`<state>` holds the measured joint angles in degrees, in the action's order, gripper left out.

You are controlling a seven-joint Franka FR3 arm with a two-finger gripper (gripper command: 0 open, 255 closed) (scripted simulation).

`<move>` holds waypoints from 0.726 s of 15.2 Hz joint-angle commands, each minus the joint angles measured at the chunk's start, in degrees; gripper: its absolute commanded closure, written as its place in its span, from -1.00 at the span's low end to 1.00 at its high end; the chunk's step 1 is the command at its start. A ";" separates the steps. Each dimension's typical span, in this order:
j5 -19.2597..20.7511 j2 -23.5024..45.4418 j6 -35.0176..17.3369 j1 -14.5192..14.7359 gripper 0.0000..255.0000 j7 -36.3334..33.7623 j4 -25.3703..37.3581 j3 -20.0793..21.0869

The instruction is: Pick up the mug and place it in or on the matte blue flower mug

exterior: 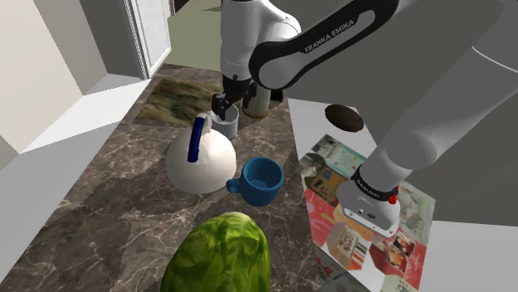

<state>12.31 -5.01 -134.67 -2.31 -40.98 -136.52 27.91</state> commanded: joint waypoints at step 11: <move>0.39 0.38 -0.66 -0.09 1.00 -0.28 -0.33 -0.01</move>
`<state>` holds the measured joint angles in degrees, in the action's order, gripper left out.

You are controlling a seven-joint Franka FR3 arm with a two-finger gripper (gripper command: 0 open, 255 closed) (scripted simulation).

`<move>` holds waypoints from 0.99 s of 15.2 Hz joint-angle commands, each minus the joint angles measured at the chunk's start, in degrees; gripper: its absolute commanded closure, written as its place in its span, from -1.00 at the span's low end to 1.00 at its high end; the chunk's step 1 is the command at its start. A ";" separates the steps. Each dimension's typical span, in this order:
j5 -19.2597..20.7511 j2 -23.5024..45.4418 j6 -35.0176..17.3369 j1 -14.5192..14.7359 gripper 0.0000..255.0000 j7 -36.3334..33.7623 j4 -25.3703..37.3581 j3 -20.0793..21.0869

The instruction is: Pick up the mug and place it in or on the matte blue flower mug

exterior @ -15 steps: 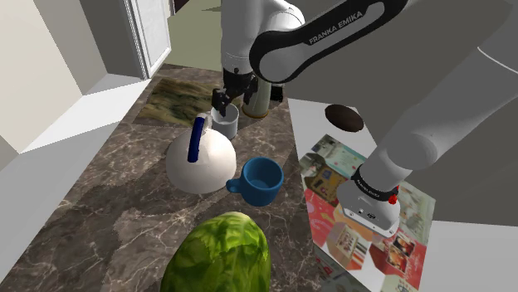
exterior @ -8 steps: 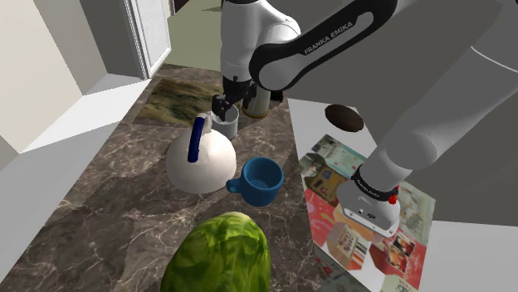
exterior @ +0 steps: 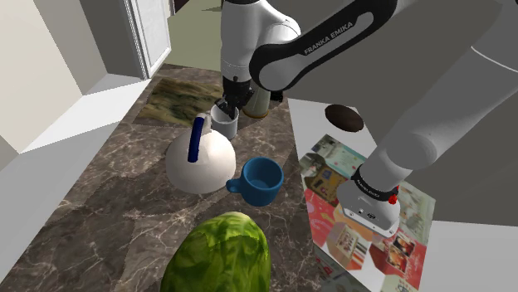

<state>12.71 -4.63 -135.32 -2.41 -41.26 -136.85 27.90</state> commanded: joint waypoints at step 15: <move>-3.90 -4.53 6.66 0.60 1.00 3.76 3.03 -0.66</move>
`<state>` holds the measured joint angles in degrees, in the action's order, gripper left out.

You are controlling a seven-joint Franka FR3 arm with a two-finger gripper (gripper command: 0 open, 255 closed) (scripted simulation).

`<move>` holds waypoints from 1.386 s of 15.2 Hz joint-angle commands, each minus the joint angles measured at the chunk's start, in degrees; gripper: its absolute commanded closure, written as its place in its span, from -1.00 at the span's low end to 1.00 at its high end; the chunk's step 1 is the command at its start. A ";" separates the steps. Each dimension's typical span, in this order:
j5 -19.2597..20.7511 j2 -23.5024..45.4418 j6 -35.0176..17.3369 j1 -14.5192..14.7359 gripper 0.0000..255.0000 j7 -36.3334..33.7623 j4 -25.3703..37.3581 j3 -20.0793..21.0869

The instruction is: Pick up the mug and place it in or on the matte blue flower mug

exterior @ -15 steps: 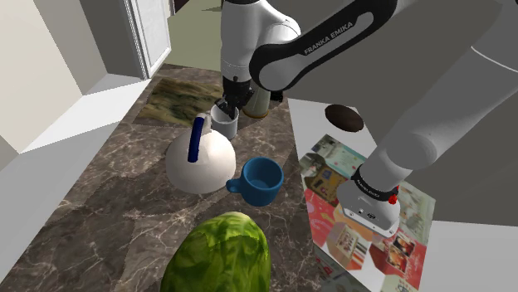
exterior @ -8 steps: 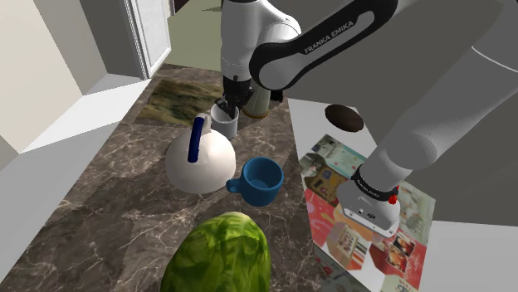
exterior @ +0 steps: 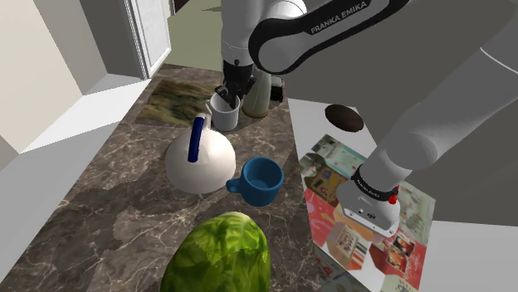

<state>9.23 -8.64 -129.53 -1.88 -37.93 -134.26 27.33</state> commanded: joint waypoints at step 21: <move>-4.28 -6.33 16.80 0.65 1.00 5.51 11.51 -1.82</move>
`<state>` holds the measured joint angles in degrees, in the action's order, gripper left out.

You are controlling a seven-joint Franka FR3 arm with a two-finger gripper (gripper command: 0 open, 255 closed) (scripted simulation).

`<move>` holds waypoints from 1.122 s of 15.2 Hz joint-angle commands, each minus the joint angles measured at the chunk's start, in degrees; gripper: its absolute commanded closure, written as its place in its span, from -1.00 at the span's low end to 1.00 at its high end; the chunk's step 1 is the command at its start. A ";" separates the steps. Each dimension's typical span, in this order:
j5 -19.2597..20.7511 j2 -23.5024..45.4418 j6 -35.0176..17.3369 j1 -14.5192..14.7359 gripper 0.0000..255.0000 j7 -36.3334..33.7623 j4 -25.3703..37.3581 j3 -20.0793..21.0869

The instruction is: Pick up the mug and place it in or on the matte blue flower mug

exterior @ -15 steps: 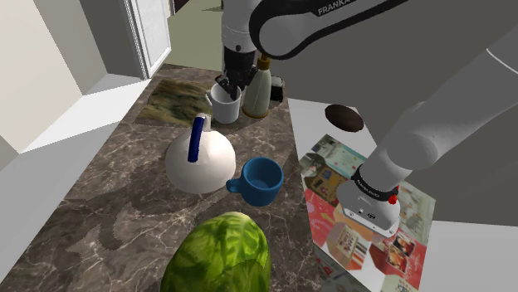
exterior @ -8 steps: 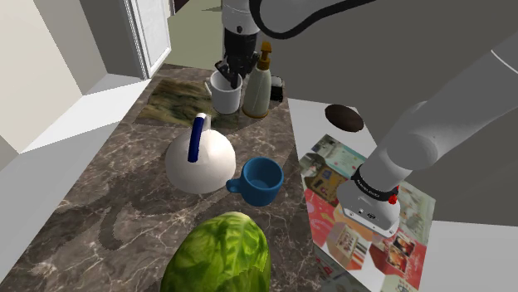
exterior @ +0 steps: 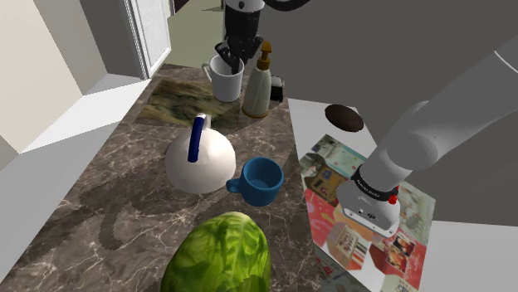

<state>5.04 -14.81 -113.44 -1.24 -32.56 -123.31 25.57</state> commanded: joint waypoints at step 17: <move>-10.44 -18.22 12.09 9.67 1.00 -9.57 -5.80 6.41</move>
<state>-4.75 -32.14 -101.96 7.81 -41.27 -128.82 31.43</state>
